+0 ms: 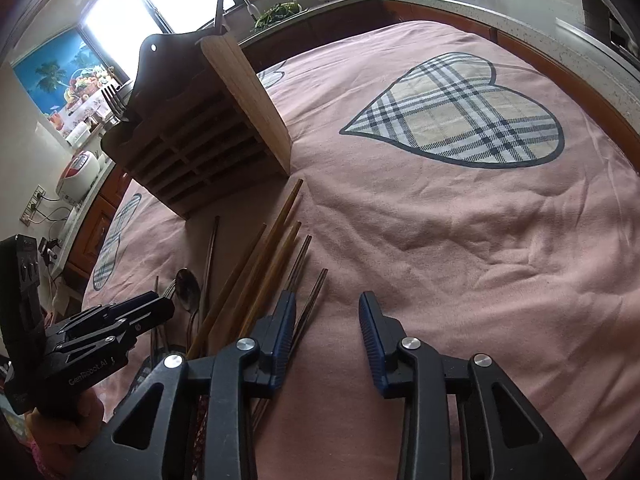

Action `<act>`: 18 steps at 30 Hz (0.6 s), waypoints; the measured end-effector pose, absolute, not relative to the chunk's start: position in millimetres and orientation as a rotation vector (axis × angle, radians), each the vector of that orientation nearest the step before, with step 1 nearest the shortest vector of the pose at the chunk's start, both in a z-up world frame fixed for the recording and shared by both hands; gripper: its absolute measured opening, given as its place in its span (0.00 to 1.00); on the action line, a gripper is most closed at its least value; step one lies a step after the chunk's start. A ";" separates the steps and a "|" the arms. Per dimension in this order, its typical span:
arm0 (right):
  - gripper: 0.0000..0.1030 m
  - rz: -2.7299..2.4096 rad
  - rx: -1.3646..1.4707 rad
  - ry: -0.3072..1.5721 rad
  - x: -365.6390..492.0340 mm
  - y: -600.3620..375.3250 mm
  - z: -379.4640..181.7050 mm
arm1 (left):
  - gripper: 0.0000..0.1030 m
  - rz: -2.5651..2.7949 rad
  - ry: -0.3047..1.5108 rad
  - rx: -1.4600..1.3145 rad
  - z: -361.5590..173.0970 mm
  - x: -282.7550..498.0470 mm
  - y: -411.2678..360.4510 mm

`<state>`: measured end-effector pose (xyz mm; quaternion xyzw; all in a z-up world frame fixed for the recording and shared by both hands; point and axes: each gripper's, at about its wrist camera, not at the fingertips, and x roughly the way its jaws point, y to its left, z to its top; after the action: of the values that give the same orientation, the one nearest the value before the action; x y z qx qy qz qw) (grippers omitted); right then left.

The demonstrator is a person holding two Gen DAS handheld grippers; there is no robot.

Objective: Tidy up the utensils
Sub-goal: 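Grasp the second metal fork with the left tool while the right grasps a wooden chopstick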

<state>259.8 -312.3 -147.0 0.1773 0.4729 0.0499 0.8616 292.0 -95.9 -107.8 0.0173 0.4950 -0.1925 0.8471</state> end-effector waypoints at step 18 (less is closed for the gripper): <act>0.09 0.128 0.322 1.024 273.7 -302.4 -147.9 | 0.31 -0.470 1.083 0.100 -108.7 300.5 -101.9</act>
<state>273.7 -302.4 -147.9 0.1532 0.4874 0.0608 0.8575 300.5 -101.9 -108.7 0.0470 0.5104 -0.2216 0.8296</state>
